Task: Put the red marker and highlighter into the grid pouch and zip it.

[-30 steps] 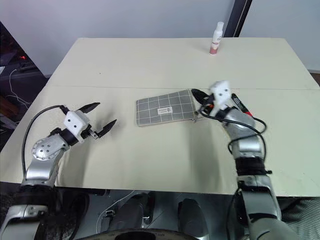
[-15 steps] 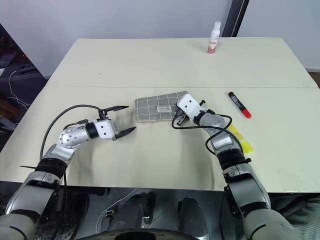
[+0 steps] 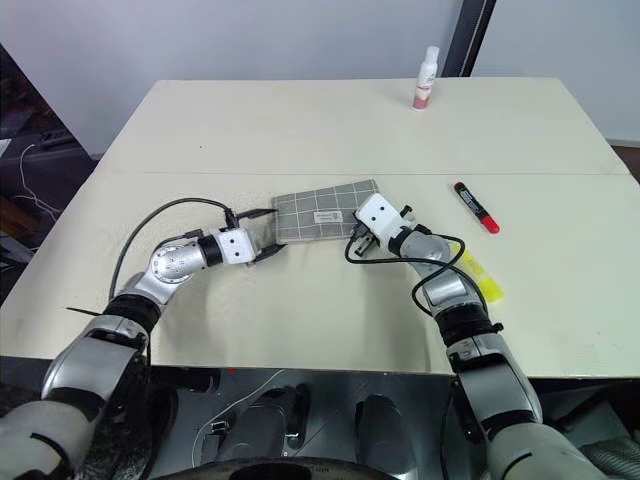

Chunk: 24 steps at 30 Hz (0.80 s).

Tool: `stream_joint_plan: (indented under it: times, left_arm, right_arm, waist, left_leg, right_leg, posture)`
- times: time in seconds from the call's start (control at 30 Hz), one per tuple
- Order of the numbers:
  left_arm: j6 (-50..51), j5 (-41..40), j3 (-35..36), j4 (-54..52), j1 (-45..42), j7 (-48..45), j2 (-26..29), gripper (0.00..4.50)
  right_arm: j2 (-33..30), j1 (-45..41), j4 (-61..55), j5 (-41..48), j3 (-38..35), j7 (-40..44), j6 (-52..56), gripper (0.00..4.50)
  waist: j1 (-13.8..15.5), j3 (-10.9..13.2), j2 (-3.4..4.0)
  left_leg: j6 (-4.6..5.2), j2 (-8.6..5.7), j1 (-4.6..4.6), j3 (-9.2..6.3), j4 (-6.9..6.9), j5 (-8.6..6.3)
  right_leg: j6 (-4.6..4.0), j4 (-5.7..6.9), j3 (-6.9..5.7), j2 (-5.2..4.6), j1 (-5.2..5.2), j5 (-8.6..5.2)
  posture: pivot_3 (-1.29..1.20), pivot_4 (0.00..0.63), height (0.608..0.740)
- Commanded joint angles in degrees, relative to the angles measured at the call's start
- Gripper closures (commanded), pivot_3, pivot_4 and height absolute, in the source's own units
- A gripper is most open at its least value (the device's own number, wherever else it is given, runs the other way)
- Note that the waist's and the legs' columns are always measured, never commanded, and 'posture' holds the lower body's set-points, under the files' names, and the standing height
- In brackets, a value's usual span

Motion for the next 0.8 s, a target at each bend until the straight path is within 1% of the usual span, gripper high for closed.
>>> stream_joint_plan:
  times: [0.03,0.07,0.1,0.13,0.2,0.3,0.33,0.37,0.4,0.47,0.53,0.57,0.63,0.67,0.7,0.8]
  left_arm:
    - [-0.2,-0.7,-1.2,0.9,-0.1,-2.3,-1.0,3.15]
    - [0.2,-0.7,-1.2,0.9,-0.3,-2.4,-1.2,3.69]
    - [0.8,-0.1,-1.5,1.2,-0.5,-2.3,-0.9,4.13]
    - [1.3,0.7,-1.7,1.4,-0.7,-1.5,-0.5,4.47]
    - [1.8,0.6,-1.5,1.7,-0.7,-1.2,-0.2,4.47]
    - [2.5,-2.2,-0.1,0.5,0.2,-2.8,-0.5,4.5]
    - [2.9,-3.0,0.3,-0.8,0.7,-3.0,-0.7,4.5]
    - [3.4,-3.5,0.5,-2.1,1.2,-3.0,-0.7,4.5]
    - [3.9,-3.8,0.7,-3.5,1.9,-2.8,-0.7,4.5]
    - [5.6,-4.5,1.2,-7.6,3.6,-1.9,-0.5,4.5]
    - [8.2,-5.2,2.1,-12.9,6.2,-0.3,-0.3,4.5]
    - [9.6,-5.5,2.6,-15.7,7.5,0.3,-0.2,4.5]
    - [12.2,-6.0,3.3,-20.8,10.0,1.3,0.1,4.5]
    - [13.5,-6.1,3.5,-23.1,11.3,1.5,0.2,4.5]
    - [14.8,-5.9,3.6,-25.1,12.3,2.0,0.3,4.5]
    - [18.2,-5.9,4.2,-29.6,14.4,3.8,0.2,4.5]
  right_arm:
    - [0.1,0.6,-3.4,0.6,-0.7,0.2,0.7,4.5]
    - [0.1,0.8,-3.7,0.6,-0.7,0.3,0.9,4.5]
    - [0.1,0.9,-4.1,0.6,-0.7,0.3,1.1,4.5]
    - [0.1,0.9,-4.5,0.6,-0.7,0.4,1.1,4.5]
    - [0.4,1.0,-5.7,1.6,-1.1,1.0,1.4,4.5]
    - [0.9,1.1,-9.4,6.0,-3.8,2.5,5.1,3.69]
    - [0.2,1.1,-11.1,6.3,-4.6,2.4,5.8,3.23]
    - [-0.5,1.1,-12.7,6.5,-5.1,2.5,6.7,2.66]
    - [-1.1,1.4,-14.5,7.2,-5.7,2.8,8.2,2.24]
    - [-3.1,2.8,-19.0,9.3,-6.6,5.5,11.7,1.24]
    - [-6.9,5.9,-23.7,9.5,-6.5,8.7,14.6,0.17]
    - [-8.7,7.3,-25.4,9.0,-6.2,9.9,15.0,0.03]
    - [-11.0,9.4,-27.5,8.4,-6.0,10.9,15.4,0.03]
    - [-11.1,9.7,-27.6,8.8,-6.5,10.4,16.1,0.03]
    - [-11.1,9.7,-27.2,9.0,-6.9,10.0,16.5,0.03]
    - [-11.9,8.2,-23.1,5.6,-5.0,8.9,14.3,0.03]
  waist:
    - [0.0,0.0,0.0]
    - [0.0,0.0,0.0]
    - [0.0,0.0,0.0]
    - [0.0,0.0,-0.01]
    - [0.0,0.0,-0.01]
    - [-0.1,0.0,-0.01]
    - [-0.1,0.0,-0.01]
    - [-0.1,0.0,-0.01]
    - [-0.1,0.0,-0.01]
    - [0.0,0.0,-0.01]
    - [0.2,0.0,-0.01]
    - [0.2,0.0,-0.02]
    - [0.1,0.0,-0.03]
    - [-0.1,0.0,-0.04]
    - [-0.3,0.0,-0.04]
    - [-0.4,0.0,-0.04]
  left_leg:
    - [0.0,0.0,0.01,0.0,0.0,0.0]
    - [0.0,0.0,0.01,0.0,-0.01,0.0]
    - [0.0,0.0,0.01,0.0,-0.01,0.0]
    - [0.0,0.0,0.01,0.0,0.0,0.0]
    - [0.0,-0.01,0.02,0.01,0.0,0.0]
    - [0.0,0.0,0.03,0.0,0.0,0.0]
    - [0.0,0.0,0.03,0.0,0.0,0.0]
    - [0.0,0.0,0.02,0.0,0.0,0.0]
    - [0.0,0.0,0.02,0.01,0.0,0.0]
    - [0.0,-0.01,-0.01,0.01,-0.02,0.0]
    - [0.01,-0.01,-0.06,0.01,-0.07,-0.01]
    - [0.02,-0.01,-0.06,0.0,-0.09,-0.02]
    - [0.05,-0.01,-0.11,0.01,-0.13,-0.04]
    - [0.05,-0.01,-0.12,0.02,-0.14,-0.04]
    - [0.05,0.0,-0.12,0.02,-0.14,-0.04]
    - [0.03,0.01,-0.08,-0.01,-0.13,-0.03]
  right_leg:
    - [0.0,0.0,0.0,0.0,0.0,0.0]
    - [0.0,0.0,0.0,0.0,0.03,0.0]
    - [0.0,0.0,0.0,0.0,0.03,0.0]
    - [0.0,0.0,0.0,0.0,0.01,0.0]
    - [0.0,-0.01,0.01,0.0,0.02,0.0]
    - [0.0,0.0,0.01,0.0,0.03,0.0]
    - [0.0,0.0,0.01,0.0,0.03,0.0]
    - [0.0,0.0,0.02,-0.01,0.03,0.0]
    - [0.0,0.01,0.04,-0.01,0.02,0.0]
    - [0.0,-0.02,0.06,-0.03,-0.03,0.0]
    - [0.0,-0.09,0.06,-0.05,-0.04,0.0]
    - [0.0,-0.13,0.06,-0.05,-0.04,0.0]
    - [0.0,-0.21,0.09,-0.05,-0.01,-0.01]
    - [0.0,-0.21,0.13,-0.06,0.01,0.0]
    - [0.0,-0.2,0.14,-0.05,0.0,0.0]
    - [-0.13,-0.09,0.28,0.04,-0.14,0.09]
  posture:
    - [0.0,0.15,0.74]
    - [0.0,0.15,0.74]
    - [0.0,0.15,0.74]
    - [0.0,0.15,0.74]
    - [0.0,0.15,0.74]
    - [0.0,0.15,0.74]
    - [0.0,0.15,0.74]
    - [0.0,0.15,0.74]
    - [0.0,0.15,0.74]
    - [0.0,0.15,0.74]
    - [0.0,0.15,0.74]
    - [0.0,0.15,0.74]
    - [0.0,0.15,0.74]
    - [0.0,0.15,0.74]
    - [0.0,0.15,0.74]
    - [0.0,0.15,0.74]
